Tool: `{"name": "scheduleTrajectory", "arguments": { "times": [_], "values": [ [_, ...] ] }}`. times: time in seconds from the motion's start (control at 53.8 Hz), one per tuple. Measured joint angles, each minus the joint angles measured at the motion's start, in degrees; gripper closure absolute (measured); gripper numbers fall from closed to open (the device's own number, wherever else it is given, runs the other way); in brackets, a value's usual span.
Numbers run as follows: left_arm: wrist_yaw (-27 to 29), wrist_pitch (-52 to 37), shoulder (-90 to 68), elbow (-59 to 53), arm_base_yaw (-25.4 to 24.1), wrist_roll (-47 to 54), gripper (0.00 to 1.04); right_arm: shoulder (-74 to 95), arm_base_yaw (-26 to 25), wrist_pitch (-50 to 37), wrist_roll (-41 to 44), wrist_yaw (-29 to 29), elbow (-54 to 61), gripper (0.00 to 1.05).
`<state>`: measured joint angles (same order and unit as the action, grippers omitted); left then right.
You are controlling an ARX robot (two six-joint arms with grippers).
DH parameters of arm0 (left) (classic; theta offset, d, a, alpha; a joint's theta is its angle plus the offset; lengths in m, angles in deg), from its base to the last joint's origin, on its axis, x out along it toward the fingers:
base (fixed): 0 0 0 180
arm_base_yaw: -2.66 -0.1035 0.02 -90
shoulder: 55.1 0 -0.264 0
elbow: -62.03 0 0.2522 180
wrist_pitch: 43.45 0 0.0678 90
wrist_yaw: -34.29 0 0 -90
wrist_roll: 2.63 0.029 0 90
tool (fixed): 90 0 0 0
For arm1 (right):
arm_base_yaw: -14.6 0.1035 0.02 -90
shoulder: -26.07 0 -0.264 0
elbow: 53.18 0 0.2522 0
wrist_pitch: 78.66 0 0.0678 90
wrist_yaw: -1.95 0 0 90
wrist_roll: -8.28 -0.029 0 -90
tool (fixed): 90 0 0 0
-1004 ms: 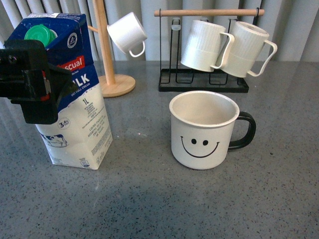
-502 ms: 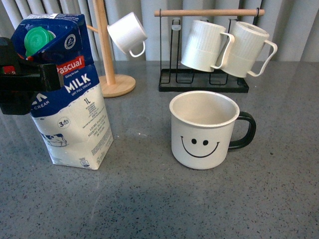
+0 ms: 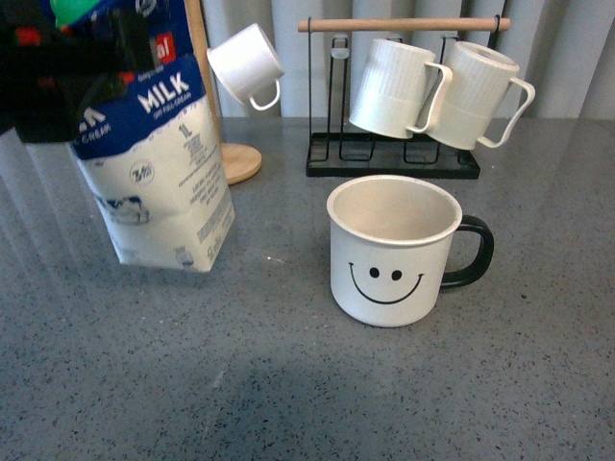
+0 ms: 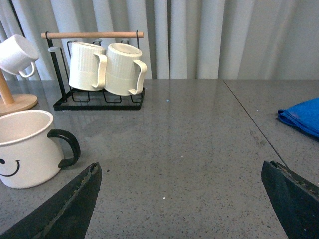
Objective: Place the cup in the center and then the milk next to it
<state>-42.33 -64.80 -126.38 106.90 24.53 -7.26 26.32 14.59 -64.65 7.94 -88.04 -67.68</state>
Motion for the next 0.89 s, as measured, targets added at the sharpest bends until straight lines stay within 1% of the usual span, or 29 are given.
{"name": "scheduleTrajectory", "arguments": {
  "times": [0.205,0.279,0.595,0.725,0.893],
  "values": [
    [3.8,-1.11,-2.25,2.32,2.89,-1.68,1.01,0.0,0.0,0.0,0.0,0.0,0.0,0.07],
    [5.29,-1.22,-4.13,2.78,5.2,-2.51,1.01,0.0,0.0,0.0,0.0,0.0,0.0,0.07],
    [8.31,-2.43,-8.68,3.82,11.32,-4.63,1.01,0.0,0.0,0.0,0.0,0.02,0.0,0.07],
    [9.27,-3.15,-9.7,4.52,12.39,-5.44,1.01,0.0,0.0,0.0,0.0,0.0,0.0,0.07],
    [12.11,-3.74,-12.33,5.05,13.53,-5.92,1.02,0.0,0.0,0.0,0.0,0.0,0.0,0.07]
  ]
}}
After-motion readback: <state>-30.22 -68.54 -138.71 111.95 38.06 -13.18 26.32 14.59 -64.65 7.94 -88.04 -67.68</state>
